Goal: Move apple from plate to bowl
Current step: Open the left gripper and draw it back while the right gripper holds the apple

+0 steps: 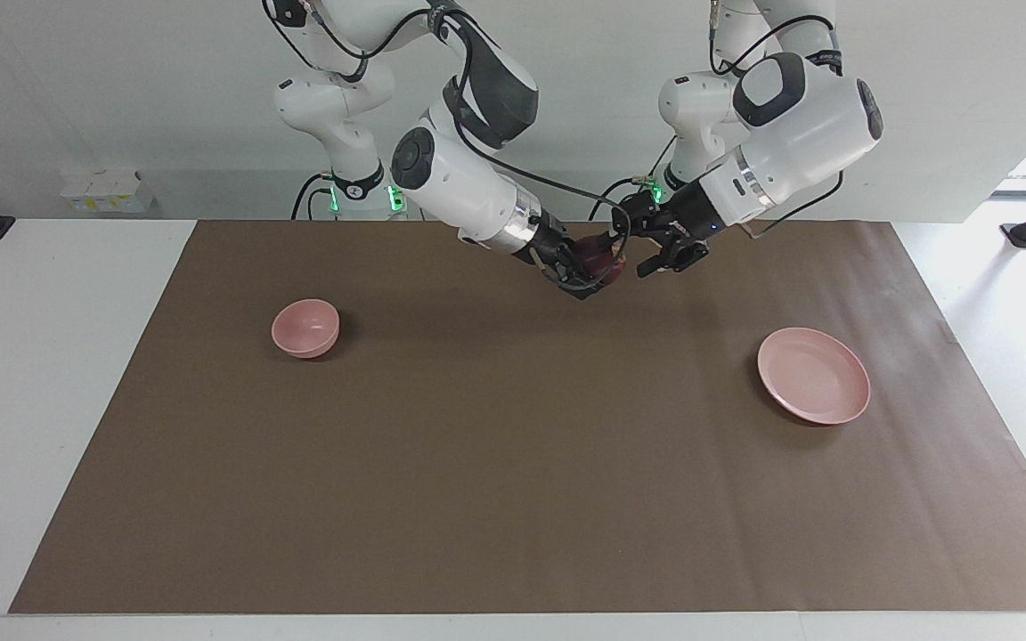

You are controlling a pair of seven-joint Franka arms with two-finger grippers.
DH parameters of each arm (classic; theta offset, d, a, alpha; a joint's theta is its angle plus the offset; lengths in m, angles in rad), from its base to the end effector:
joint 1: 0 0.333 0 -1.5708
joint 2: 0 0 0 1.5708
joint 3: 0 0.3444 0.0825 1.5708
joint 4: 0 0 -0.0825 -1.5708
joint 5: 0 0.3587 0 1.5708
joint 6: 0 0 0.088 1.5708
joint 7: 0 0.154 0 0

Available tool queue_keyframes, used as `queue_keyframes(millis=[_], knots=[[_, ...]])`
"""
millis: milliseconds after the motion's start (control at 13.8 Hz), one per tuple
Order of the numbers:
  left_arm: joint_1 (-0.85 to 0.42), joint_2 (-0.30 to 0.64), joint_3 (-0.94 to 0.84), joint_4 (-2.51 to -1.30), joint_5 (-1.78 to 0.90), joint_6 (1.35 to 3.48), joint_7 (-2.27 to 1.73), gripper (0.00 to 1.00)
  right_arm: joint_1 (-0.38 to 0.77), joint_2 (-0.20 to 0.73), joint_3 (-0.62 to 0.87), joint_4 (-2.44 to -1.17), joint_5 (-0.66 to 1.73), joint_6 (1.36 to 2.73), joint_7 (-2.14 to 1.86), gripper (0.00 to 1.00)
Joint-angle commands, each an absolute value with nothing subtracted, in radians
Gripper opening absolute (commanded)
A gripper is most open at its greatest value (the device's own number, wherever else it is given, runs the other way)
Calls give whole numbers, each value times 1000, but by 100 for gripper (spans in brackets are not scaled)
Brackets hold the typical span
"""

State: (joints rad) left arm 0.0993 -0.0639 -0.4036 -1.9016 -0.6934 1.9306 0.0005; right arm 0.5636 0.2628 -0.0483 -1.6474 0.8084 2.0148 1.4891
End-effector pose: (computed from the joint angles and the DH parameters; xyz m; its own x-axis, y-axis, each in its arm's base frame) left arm 0.4902 -0.2349 0.5423 0.9969 -0.0772 0.0153 -0.0711 -0.7997 0.5962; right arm 0.5269 0.3860 0.4873 0.2159 -0.7080 -0.6724 -0.9654 -0.2580 -0.0383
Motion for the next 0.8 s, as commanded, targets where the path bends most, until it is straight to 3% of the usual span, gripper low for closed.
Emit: queue_keyframes(millis=[0,363,725], knots=[[104,-74,-402,-1875,-463,1918,-86,100,528,219,-45,-1640,720,1928,1497,0],[152,-72,-379,-1865,-111,1890,-77,100,508,137,-49,-1629,556,1895,1363,0],[155,-69,-267,-1745,-62,1713,75,100,460,83,-51,-1629,413,1833,1041,0]])
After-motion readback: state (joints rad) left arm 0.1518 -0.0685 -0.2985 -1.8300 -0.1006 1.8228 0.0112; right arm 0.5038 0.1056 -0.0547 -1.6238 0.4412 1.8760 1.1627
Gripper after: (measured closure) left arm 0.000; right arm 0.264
